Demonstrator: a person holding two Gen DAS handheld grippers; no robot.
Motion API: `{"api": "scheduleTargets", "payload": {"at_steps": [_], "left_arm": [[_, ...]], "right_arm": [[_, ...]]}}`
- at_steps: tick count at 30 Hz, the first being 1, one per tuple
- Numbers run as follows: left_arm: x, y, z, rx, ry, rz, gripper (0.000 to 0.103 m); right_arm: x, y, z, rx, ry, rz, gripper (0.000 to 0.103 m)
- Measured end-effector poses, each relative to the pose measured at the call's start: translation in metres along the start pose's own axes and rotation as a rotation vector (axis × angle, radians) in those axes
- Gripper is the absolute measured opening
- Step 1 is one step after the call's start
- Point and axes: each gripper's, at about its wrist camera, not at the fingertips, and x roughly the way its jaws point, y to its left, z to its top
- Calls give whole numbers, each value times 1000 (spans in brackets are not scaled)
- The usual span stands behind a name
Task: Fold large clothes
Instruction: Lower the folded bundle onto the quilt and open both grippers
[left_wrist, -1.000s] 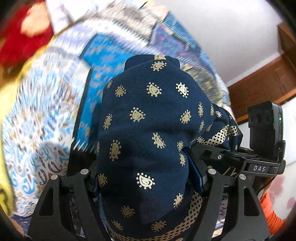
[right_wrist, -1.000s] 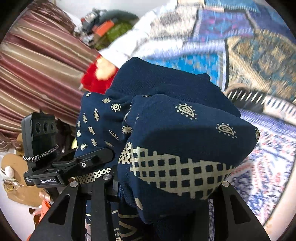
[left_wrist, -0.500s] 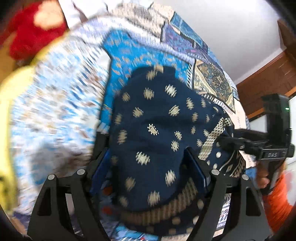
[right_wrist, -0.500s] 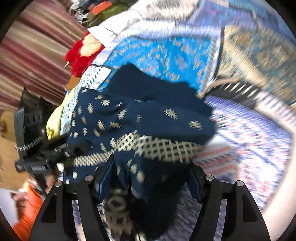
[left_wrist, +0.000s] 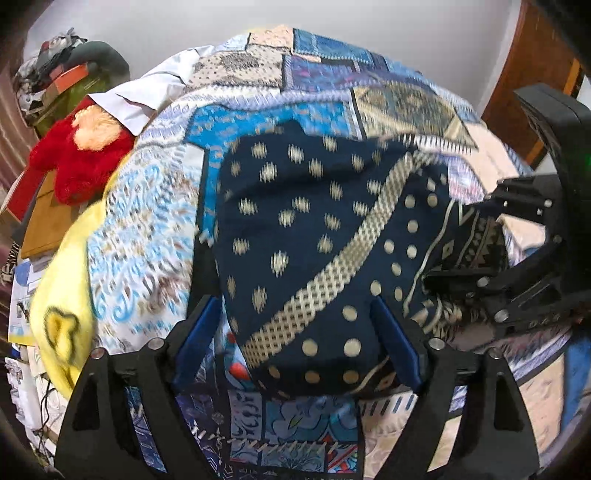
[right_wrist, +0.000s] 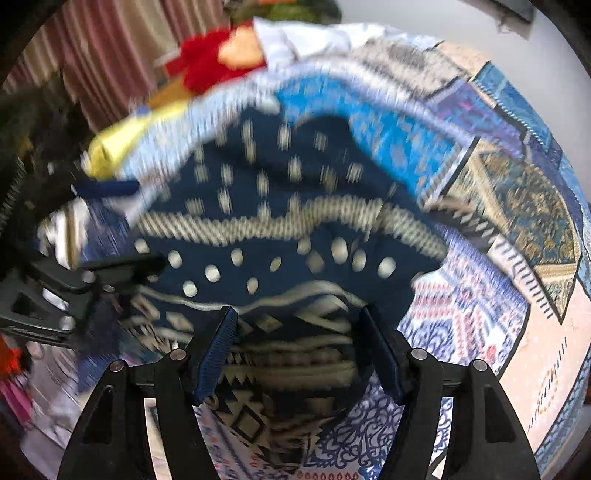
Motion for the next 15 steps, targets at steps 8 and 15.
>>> {"api": "scheduleTargets", "payload": {"at_steps": [8,15], "left_arm": [[-13,13,-16,-35,14,-12,91],[-45,10,28,29,-102,93,94]], "right_arm": [[-14,-52,-49,76,52,59,78],[-58,-84,-56,142,-47,-25,78]]}}
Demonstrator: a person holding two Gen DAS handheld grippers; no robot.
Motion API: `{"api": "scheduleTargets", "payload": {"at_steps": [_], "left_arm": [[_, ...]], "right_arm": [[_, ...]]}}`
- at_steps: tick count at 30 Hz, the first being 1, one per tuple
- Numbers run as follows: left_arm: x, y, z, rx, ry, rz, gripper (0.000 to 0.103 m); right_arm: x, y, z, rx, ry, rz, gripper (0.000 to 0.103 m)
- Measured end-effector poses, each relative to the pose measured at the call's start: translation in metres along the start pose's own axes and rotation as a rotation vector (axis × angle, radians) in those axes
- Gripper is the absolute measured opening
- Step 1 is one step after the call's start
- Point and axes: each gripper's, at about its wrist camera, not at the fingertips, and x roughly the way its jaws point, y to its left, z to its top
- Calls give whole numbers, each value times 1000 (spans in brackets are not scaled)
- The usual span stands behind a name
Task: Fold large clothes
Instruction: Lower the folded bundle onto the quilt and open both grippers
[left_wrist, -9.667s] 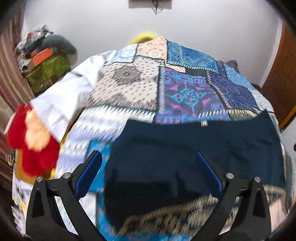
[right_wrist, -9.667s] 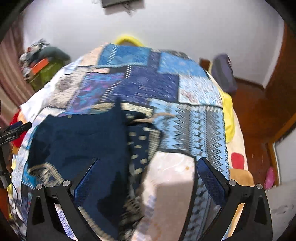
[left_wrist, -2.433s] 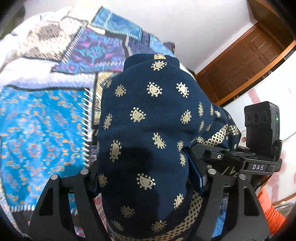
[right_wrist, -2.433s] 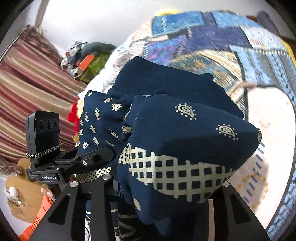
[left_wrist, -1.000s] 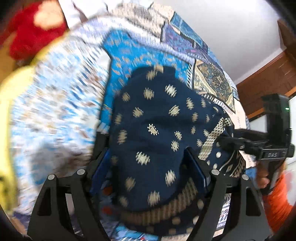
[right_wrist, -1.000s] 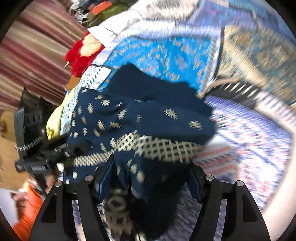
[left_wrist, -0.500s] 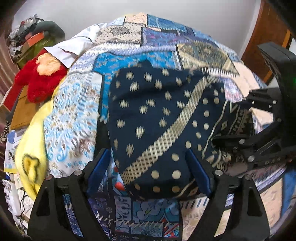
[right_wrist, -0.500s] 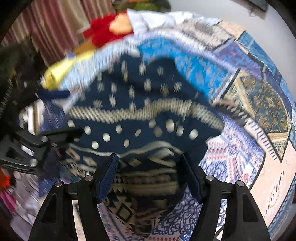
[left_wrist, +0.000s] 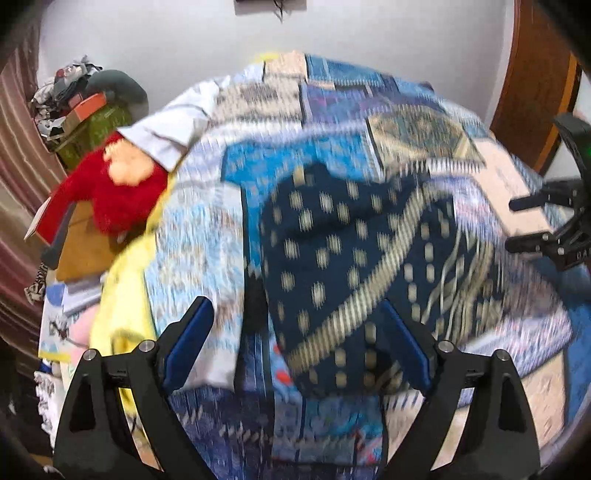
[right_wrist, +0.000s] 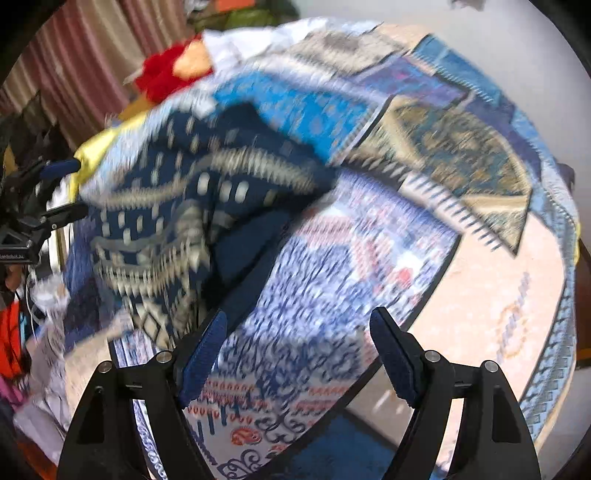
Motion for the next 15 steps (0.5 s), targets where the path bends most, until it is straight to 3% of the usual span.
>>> {"api": "scheduleTargets", "payload": {"at_steps": [3,6,10,12,15], "left_arm": [[20,6,28,-30,-13,21,95],[59,14,51,-77,33,5,95],[105,23,62,-90,76,65,98],[117,30,61,-120,84,31,101],[122,37,60,-152,84,3,103]], "right_arm": [[-11,-7,24,63,-74,43,78],[4,5,53,77,-105,76,78],[54,29,79,6,-37,57,78],[77,26,84,-45,-18,1,79],[83,-7,91,17,-17,16,84]]}}
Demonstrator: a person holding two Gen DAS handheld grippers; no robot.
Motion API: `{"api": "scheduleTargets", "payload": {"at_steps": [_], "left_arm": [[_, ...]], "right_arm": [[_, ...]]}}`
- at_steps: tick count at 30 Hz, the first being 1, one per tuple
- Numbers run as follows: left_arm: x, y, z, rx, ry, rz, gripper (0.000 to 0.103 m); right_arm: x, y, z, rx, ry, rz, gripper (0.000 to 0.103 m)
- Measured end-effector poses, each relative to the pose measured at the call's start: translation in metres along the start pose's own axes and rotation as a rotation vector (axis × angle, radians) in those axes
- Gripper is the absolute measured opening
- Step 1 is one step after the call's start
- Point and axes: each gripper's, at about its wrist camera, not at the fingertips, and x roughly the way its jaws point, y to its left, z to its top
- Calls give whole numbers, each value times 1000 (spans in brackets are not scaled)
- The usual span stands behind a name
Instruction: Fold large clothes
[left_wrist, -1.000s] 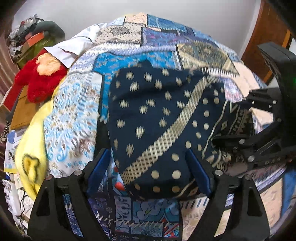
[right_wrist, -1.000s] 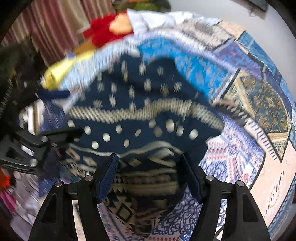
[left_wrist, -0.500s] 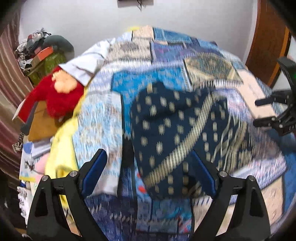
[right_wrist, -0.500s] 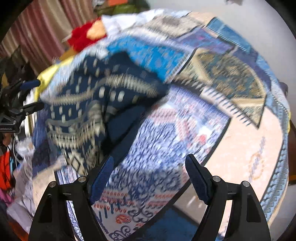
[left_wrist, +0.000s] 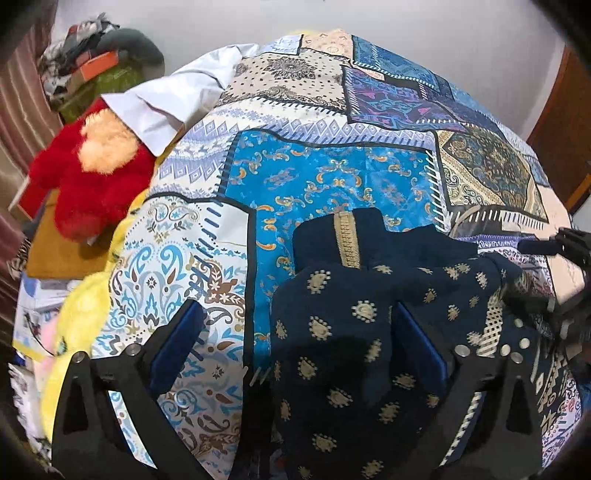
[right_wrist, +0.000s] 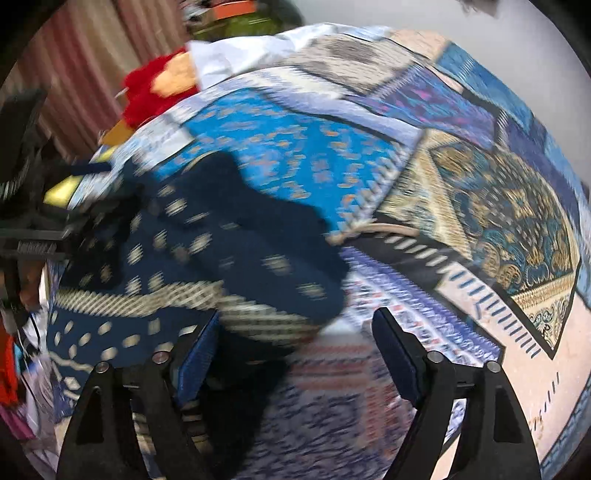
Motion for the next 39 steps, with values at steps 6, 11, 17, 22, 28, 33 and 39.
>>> {"api": "scheduleTargets", "payload": {"at_steps": [6,11,17,22,28,33,39], "left_arm": [[-27,6,8,-36,-55,76,101],[-84,7,13,-16,-128,115,97],[-194,-18,-4,2,-323,29,97],[-292,-50,-34,39,-525,-40,97],[-375,-79,-81,59,-723,-67,97],[-405,-99,-126,50,-828,-11,97],[-407,-110,-158,12,-825,11,97]], "right_arm": [[-14,-37,0,110,-21,26,86],[-83,-16,-10,121,-187,-116,81],[-190,12,-35,166,-412,-57,81],[-278,57,-74,152,-619,-42,81],[-356,107,-125,135,-845,-49,81],[-379,147,-167,115,-926,-72,81],[-377,177,-197,123,-944,-159,82]]}}
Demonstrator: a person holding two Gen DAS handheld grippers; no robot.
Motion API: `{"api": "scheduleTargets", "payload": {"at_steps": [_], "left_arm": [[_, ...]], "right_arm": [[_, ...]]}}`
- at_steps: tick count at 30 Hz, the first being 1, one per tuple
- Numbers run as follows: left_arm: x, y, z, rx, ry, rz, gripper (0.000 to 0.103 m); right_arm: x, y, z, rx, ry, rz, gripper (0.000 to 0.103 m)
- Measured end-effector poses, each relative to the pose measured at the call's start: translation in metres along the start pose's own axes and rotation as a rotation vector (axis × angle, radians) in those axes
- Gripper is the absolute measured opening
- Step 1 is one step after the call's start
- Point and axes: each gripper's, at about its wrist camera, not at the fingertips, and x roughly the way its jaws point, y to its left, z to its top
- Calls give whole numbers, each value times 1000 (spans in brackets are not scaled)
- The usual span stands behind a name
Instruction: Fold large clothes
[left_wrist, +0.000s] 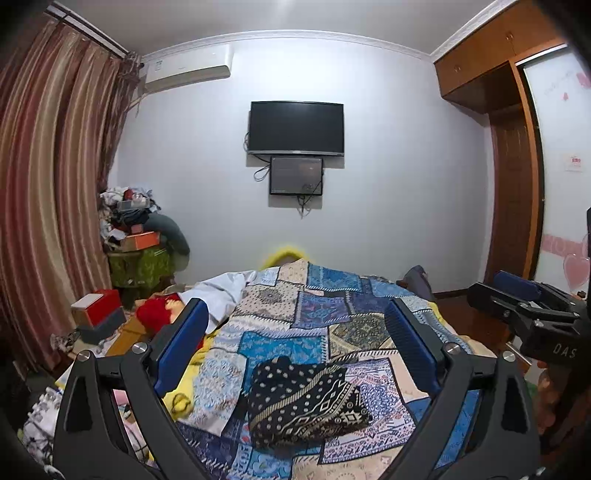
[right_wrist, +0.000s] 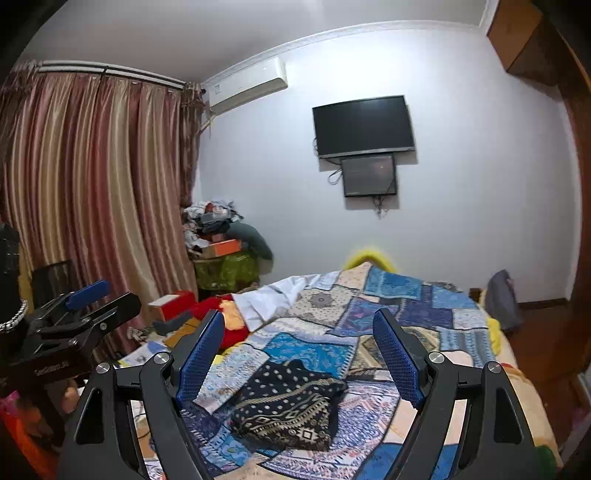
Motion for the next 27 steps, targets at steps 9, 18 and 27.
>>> {"api": "scheduleTargets", "payload": {"at_steps": [9,18,27], "left_arm": [[-4,-1,-11,-44,31,14,103],[-1,3,-15,-62,43,21,103],[5,5,-18,-59,53,29,103]], "right_arm": [[-14,23,-15,-53,10,-96,103],[-4,10,-21,1,58,-96,103],[-4,11,-16,-12,41,-97,103]]}}
